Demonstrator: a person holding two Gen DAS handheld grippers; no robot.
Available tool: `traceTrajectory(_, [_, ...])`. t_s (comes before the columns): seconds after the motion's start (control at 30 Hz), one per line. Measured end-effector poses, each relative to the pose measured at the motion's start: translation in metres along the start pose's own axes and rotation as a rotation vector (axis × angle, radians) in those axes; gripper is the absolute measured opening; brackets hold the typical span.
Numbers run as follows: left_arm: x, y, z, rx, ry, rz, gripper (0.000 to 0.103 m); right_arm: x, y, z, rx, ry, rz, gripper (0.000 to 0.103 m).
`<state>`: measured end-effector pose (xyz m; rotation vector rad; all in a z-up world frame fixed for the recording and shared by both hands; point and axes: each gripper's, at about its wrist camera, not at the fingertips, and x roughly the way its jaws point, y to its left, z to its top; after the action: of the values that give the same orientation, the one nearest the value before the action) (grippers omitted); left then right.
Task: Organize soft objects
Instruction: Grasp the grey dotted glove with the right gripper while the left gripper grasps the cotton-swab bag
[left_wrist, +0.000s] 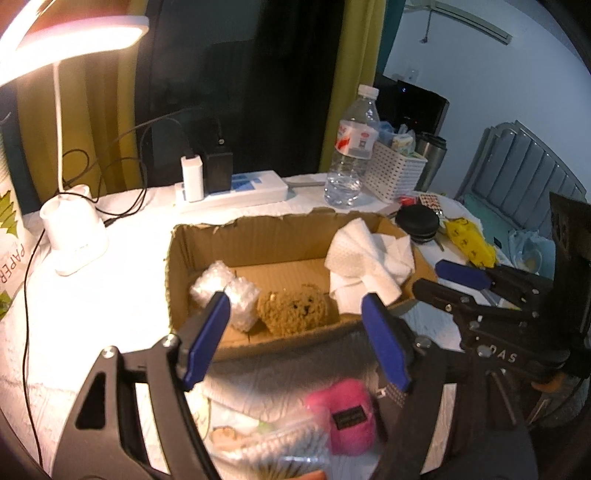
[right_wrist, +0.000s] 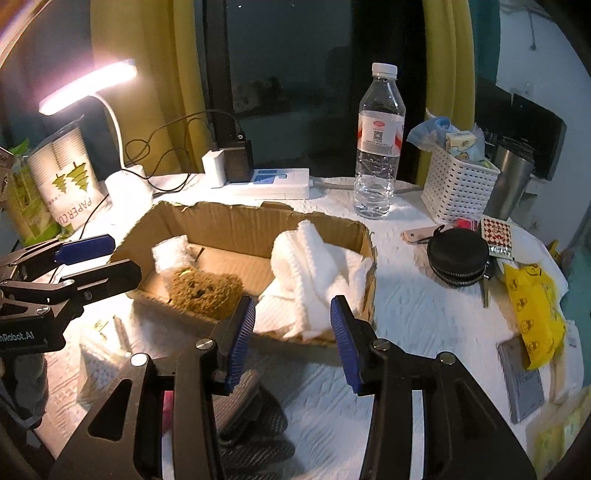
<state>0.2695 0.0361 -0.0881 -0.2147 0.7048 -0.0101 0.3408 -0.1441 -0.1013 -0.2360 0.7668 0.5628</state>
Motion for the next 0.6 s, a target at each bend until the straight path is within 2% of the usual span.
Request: traceTrajectory(0.6, [-0.038, -0.001, -0.032, 0.016, -0.009, 0.010, 0.075, -0.033, 0.014, -0.033, 0.022, -0.020, -0.002, 0.045])
